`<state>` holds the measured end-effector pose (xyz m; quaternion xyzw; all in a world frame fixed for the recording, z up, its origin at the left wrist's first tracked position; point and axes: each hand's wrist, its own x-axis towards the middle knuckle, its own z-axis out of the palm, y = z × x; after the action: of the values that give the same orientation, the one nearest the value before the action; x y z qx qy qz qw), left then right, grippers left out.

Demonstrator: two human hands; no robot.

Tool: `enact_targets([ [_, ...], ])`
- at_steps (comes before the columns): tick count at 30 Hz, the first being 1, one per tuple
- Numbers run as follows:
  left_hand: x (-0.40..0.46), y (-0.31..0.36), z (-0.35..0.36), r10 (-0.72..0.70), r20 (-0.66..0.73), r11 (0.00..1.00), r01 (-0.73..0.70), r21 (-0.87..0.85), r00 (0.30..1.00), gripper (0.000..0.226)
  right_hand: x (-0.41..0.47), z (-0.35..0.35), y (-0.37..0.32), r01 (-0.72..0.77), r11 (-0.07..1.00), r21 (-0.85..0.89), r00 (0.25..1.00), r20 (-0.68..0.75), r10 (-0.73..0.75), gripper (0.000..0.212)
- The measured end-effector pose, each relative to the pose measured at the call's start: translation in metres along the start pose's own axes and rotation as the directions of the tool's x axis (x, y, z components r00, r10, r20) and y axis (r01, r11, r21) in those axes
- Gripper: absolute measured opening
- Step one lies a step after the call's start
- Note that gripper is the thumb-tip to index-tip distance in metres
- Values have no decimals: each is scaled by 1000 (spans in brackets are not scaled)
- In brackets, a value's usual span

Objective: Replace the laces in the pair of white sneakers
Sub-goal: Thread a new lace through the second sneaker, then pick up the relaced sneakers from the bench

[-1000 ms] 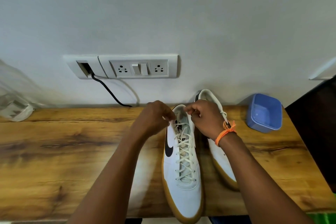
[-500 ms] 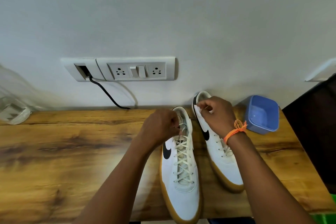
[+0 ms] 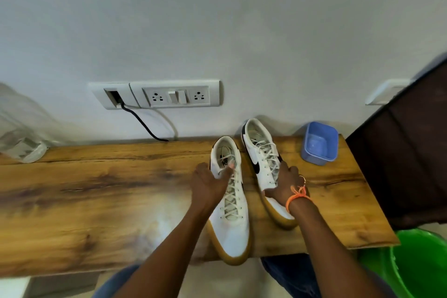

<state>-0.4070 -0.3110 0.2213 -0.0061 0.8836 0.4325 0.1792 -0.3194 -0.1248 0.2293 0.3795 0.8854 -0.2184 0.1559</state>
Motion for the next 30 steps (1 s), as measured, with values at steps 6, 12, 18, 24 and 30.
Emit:
enact_targets([
  [6,-75,-15,19,55,68,979,-67,191,996,110,-59,27,4,6,999,53,1000,30,-7,110],
  [12,-93,-11,31,44,72,968,-61,242,996,159,-87,39,16,92,989,112,996,9,-93,108],
  [18,-88,-4,43,7,71,935,-31,352,997,161,-68,9,30,156,941,301,947,226,-229,107],
  [24,-42,-12,14,81,289,855,-216,473,954,155,-29,-40,5,431,901,-56,878,-206,-433,41],
  [30,10,-16,-37,94,648,640,-544,542,756,155,-13,-58,-50,529,636,-561,845,278,-457,75],
])
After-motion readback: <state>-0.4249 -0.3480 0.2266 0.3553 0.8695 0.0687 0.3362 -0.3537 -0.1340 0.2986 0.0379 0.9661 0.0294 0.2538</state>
